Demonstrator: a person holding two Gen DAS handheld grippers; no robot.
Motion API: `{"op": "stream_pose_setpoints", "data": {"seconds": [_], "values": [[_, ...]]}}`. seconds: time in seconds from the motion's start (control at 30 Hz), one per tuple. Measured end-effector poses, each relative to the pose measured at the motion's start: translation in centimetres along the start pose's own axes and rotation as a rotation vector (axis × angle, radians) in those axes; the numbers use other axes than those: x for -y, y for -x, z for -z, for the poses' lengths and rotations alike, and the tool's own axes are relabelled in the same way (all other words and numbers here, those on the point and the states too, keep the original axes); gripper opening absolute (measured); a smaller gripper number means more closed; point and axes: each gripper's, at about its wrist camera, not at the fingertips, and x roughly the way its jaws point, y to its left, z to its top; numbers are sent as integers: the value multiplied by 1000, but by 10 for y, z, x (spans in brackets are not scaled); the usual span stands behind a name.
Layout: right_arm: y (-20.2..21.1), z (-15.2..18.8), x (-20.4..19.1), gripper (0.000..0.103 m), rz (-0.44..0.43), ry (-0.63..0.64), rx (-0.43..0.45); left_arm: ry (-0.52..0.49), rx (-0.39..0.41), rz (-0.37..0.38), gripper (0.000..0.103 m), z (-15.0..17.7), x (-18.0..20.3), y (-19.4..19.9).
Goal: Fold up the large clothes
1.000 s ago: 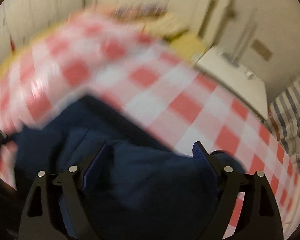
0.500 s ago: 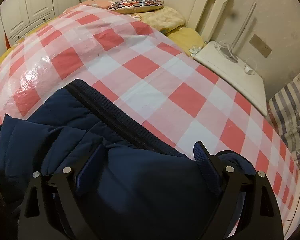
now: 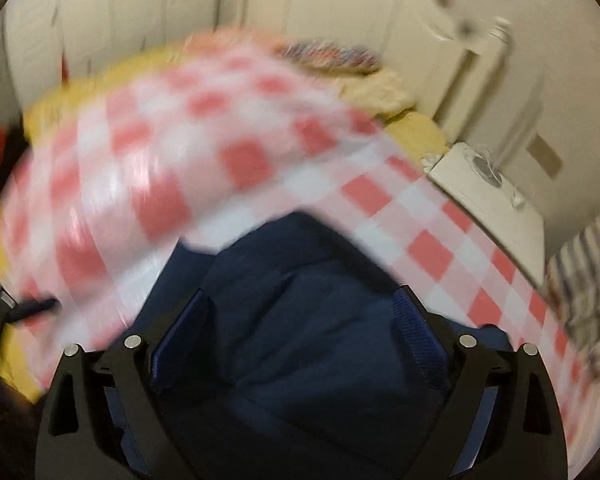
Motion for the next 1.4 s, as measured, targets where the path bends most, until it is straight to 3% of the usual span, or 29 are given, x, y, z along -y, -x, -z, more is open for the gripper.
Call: {"op": "stream_pose_setpoints", "data": {"seconds": [0.07, 0.17, 0.3, 0.37, 0.47, 0.57, 0.63, 0.73, 0.83, 0.97, 1.07, 1.13, 1.27, 1.4], "values": [[-12, -1, -11, 90, 59, 28, -23, -8, -8, -9, 101, 2, 0, -2], [-9, 0, -7, 90, 56, 14, -16, -1, -16, 12, 101, 6, -2, -2], [36, 11, 2, 90, 11, -22, 122, -2, -7, 17, 101, 10, -4, 1], [60, 21, 27, 90, 16, -94, 202, 0, -10, 20, 101, 10, -4, 2], [63, 45, 92, 91, 48, -308, 209, -2, -9, 13, 101, 10, -3, 1], [36, 84, 155, 91, -28, -589, 160, 2, -15, 22, 101, 10, -4, 0], [-2, 109, 166, 92, -159, -645, 81, 7, -23, 33, 101, 9, -5, -1], [-1, 121, 165, 93, -174, -646, 132, -5, -30, 21, 101, 8, -3, 0], [34, 120, 148, 93, -79, -627, 156, -11, -34, 10, 101, 8, -1, 1], [90, 126, 88, 93, -68, -439, 262, -9, -36, 6, 101, 8, 0, 0], [87, 139, 39, 95, -40, -293, 207, -4, -40, 7, 101, 9, -1, 0], [78, 149, 30, 98, -16, -308, 243, -8, -45, 1, 101, 9, 0, 0], [90, 163, 39, 98, -68, -416, 245, -24, -41, -17, 101, 10, 0, 2], [115, 186, 23, 98, -107, -389, 293, -3, -40, -1, 101, 12, -2, 2]]}}
